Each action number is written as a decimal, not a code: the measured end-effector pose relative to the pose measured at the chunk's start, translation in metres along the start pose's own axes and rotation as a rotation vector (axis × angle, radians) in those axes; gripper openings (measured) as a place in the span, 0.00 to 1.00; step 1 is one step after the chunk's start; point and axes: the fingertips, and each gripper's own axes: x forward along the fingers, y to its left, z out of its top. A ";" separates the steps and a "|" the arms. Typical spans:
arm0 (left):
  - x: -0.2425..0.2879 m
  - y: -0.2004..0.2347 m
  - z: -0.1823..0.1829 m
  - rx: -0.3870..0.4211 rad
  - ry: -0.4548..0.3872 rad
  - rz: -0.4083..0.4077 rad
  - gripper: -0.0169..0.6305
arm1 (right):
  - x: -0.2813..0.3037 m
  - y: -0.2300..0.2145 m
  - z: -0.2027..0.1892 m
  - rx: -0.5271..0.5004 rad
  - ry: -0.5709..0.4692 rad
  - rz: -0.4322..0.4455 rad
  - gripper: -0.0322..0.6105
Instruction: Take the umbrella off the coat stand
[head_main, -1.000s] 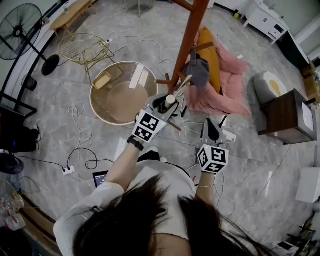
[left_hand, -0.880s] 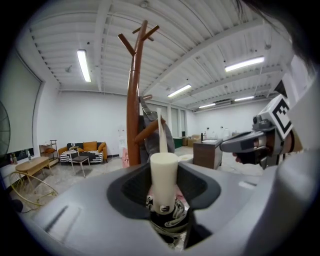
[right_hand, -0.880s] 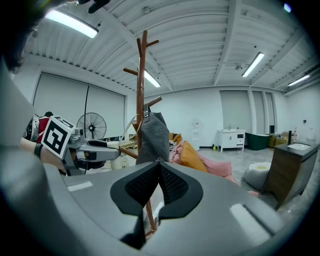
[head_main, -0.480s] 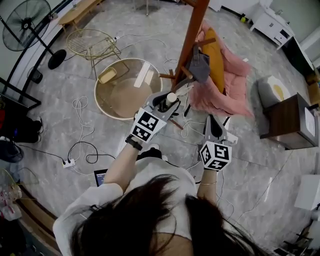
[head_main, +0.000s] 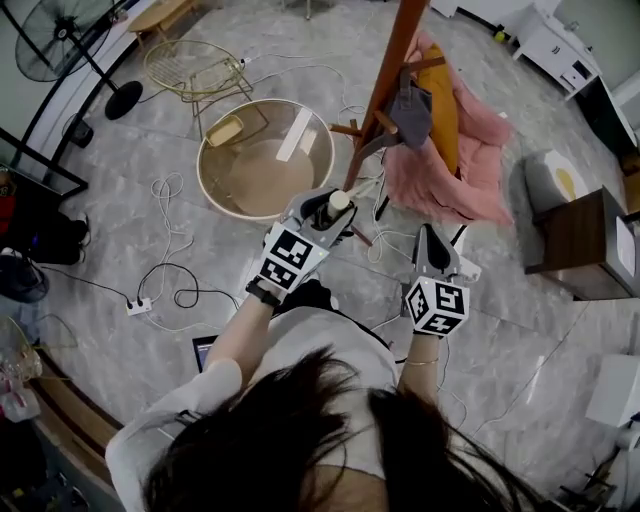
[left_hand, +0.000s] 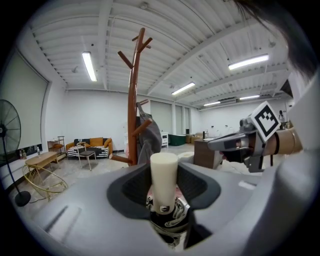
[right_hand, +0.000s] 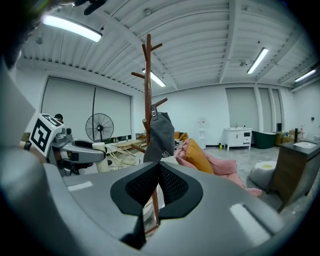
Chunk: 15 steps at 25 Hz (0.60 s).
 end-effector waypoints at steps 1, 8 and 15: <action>-0.003 -0.001 -0.004 -0.003 0.005 0.003 0.34 | -0.002 0.001 -0.002 0.001 0.002 0.001 0.05; -0.024 -0.005 -0.028 -0.021 0.044 0.009 0.34 | -0.010 0.001 -0.009 0.031 -0.004 -0.005 0.05; -0.034 0.006 -0.046 -0.051 0.078 0.013 0.34 | -0.009 0.012 -0.020 -0.017 -0.005 0.006 0.05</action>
